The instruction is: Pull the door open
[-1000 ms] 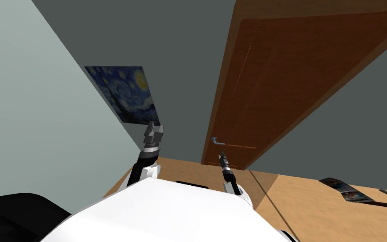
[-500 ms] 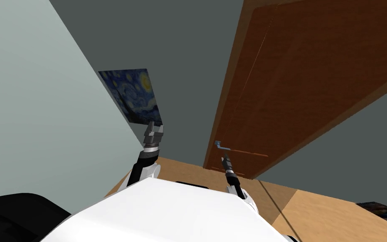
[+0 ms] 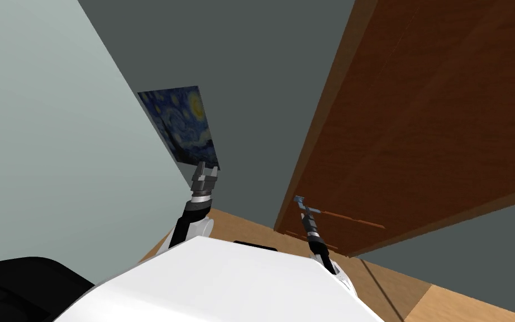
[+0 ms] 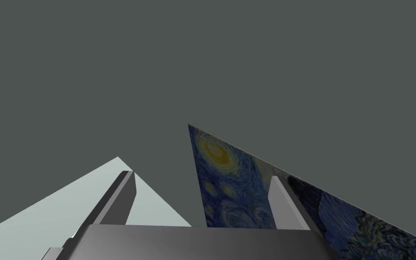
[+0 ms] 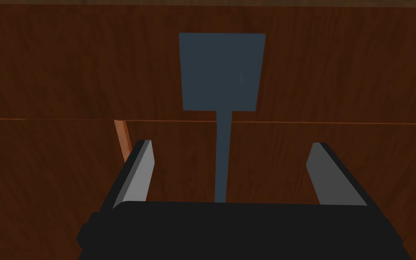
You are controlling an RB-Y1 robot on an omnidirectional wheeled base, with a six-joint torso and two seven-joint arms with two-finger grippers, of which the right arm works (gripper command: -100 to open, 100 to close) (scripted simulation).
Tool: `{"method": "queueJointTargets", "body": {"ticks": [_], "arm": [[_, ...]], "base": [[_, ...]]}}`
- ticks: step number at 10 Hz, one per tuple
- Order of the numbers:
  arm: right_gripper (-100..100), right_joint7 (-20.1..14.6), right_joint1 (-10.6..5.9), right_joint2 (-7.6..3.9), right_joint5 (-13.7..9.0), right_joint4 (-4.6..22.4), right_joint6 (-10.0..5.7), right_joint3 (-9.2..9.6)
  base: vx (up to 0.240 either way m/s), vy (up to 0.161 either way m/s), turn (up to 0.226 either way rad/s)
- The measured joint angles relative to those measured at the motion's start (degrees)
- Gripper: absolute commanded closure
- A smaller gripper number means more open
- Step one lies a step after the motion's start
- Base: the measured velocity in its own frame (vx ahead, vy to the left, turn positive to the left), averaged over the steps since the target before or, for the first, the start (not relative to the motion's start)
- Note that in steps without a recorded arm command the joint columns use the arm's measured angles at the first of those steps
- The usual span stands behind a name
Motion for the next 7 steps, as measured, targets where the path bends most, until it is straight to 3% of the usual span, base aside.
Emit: {"method": "queueJointTargets", "body": {"ticks": [2,3,7], "arm": [[-100,-1.22,1.43,-0.98,0.21,-0.24,-0.88,-1.56],[100,-1.30,1.47,-1.02,0.22,-0.35,-0.80,-1.64],[100,-1.20,1.46,-1.01,0.20,-0.19,-0.80,-1.59]], "base": [[0.138,-0.027,0.047],[-0.010,0.004,-0.010],[-0.021,0.005,-0.002]]}}
